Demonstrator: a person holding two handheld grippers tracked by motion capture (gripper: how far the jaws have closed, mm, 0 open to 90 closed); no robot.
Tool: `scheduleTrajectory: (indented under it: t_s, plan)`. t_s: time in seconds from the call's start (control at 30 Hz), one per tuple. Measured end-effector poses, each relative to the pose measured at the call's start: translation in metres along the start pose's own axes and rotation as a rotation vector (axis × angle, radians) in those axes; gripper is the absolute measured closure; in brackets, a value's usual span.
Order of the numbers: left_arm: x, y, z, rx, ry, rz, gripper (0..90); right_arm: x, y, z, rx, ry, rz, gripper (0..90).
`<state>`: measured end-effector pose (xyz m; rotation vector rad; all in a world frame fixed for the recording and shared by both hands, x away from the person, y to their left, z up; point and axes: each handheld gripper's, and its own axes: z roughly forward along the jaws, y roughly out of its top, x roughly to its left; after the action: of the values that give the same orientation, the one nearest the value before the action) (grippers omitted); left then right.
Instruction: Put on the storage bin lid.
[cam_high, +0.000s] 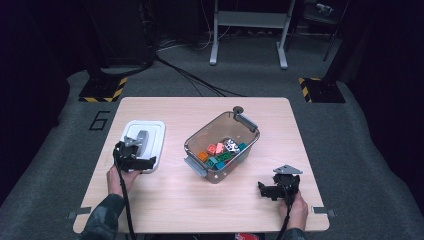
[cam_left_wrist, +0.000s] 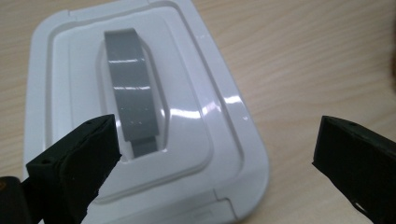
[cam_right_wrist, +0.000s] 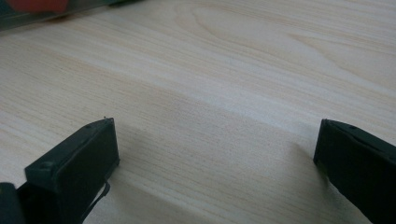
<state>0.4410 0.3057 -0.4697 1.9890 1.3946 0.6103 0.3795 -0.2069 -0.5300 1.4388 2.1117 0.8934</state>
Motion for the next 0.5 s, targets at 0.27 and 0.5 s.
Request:
scheduleTrajectory:
  t_s: [0.27,0.5]
  plan:
    - [0.026,0.018,0.016,0.041,0.065,-0.050,0.3,-0.002,0.001,0.001,-0.002,0.004,-0.011,0.0]
    - [0.037,0.021,0.033,0.056,0.072,-0.095,18.3,-0.002,0.001,0.001,-0.003,0.004,-0.012,0.0]
